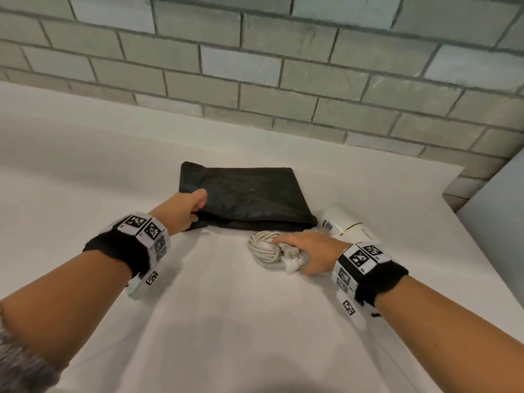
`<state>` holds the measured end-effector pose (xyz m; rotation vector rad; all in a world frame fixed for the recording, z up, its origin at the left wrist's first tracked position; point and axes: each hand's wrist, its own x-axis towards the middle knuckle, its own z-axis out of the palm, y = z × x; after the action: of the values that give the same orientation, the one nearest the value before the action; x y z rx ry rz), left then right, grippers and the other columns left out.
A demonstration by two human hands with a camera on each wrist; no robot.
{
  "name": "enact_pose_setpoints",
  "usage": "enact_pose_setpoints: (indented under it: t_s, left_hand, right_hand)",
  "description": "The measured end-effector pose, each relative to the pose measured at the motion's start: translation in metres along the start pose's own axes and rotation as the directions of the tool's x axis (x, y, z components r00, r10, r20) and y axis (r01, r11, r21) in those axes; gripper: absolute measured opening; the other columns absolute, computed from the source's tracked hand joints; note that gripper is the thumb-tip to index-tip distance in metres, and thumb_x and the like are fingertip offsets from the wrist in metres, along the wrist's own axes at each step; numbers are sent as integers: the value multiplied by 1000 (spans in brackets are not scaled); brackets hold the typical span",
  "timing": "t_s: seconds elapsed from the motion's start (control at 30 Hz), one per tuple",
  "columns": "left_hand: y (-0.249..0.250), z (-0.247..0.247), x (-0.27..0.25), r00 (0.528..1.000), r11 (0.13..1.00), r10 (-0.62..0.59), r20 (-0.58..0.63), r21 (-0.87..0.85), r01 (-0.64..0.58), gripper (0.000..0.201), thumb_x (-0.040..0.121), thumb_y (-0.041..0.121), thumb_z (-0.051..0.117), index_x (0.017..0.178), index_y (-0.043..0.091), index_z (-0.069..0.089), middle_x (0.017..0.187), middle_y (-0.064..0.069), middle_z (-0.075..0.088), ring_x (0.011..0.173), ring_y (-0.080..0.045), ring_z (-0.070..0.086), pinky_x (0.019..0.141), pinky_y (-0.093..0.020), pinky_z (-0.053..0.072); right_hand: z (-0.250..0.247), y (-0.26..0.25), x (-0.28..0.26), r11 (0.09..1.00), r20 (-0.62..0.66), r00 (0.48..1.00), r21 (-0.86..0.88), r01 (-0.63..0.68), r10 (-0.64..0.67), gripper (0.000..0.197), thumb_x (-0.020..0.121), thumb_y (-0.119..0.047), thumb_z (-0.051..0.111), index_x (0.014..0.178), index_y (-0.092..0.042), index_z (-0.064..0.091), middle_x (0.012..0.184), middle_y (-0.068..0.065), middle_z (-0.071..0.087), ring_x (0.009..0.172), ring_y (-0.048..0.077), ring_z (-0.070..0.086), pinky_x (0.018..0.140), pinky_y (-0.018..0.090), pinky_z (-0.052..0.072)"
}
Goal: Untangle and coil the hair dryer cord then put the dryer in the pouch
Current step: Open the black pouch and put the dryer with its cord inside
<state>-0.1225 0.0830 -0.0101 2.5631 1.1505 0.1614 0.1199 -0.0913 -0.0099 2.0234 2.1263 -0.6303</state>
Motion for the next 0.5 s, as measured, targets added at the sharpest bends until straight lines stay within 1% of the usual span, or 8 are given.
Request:
enact_pose_setpoints:
  t_s: [0.07, 0.1, 0.13, 0.17, 0.27, 0.37, 0.43, 0.5]
  left_hand:
    - [0, -3, 0, 995, 997, 60, -85, -44, -64, 32, 81, -5, 50, 68, 23, 44, 72, -2, 49, 69, -23, 48, 59, -22, 36]
    - [0, -4, 0, 991, 996, 78, -112, -42, -83, 29, 83, -4, 50, 70, 22, 56, 79, -6, 55, 75, -26, 53, 66, -24, 39]
    - [-1, -5, 0, 990, 996, 80, -118, -17, -83, 24, 84, -2, 52, 78, 16, 66, 87, -10, 58, 82, -29, 57, 72, -26, 41]
    - [-1, -4, 0, 992, 998, 69, -108, 23, -67, 21, 84, -1, 54, 88, 10, 71, 96, -13, 58, 87, -30, 58, 76, -27, 42]
    - [1, 3, -3, 996, 992, 26, -82, 122, -16, 34, 84, -6, 48, 110, 5, 65, 110, -14, 50, 90, -30, 54, 81, -30, 45]
    - [2, 5, -8, 988, 991, 2, -156, 136, 19, 45, 81, -4, 52, 124, 5, 51, 128, -13, 40, 97, -33, 48, 91, -39, 45]
    - [3, 5, -10, 983, 997, 2, -186, 81, 13, 58, 77, -6, 58, 132, 5, 42, 135, -12, 35, 104, -36, 50, 96, -38, 44]
    - [5, 4, -12, 973, 999, 42, -228, 20, -38, 63, 75, -8, 60, 134, 5, 41, 135, -12, 36, 107, -33, 52, 96, -33, 44]
  right_hand:
    - [4, 2, -2, 998, -38, 999, 62, 14, -12, 72, 72, -11, 60, 133, -37, 33, 133, -1, 51, 119, 23, 50, 99, 33, 41]
    - [5, 2, -3, 998, -46, 999, 61, 15, -13, 71, 72, -12, 59, 133, -37, 33, 133, -1, 51, 119, 24, 50, 99, 34, 42]
    - [5, 3, -4, 999, -49, 999, 47, 14, -12, 71, 73, -12, 59, 134, -36, 32, 135, 1, 50, 120, 25, 50, 100, 35, 41]
    - [6, 3, -4, 999, -49, 999, 33, 10, -8, 71, 74, -12, 60, 135, -35, 31, 137, 2, 48, 121, 25, 48, 101, 35, 40]
    - [7, 3, -5, 1000, -46, 999, 14, 11, -11, 72, 76, -11, 59, 137, -33, 28, 133, 8, 49, 119, 28, 47, 99, 37, 40]
    - [9, 4, -11, 999, -28, 1000, 51, 13, -12, 72, 76, -10, 57, 137, -33, 28, 110, 9, 52, 108, 27, 48, 91, 35, 41]
    - [10, 3, -15, 994, -38, 999, 102, 35, -32, 71, 75, -9, 57, 135, -34, 30, 103, 7, 50, 104, 25, 48, 88, 32, 40]
    - [7, 1, -21, 988, -72, 996, 139, 64, -55, 69, 74, -9, 59, 134, -33, 34, 105, 11, 52, 103, 24, 50, 87, 30, 40]
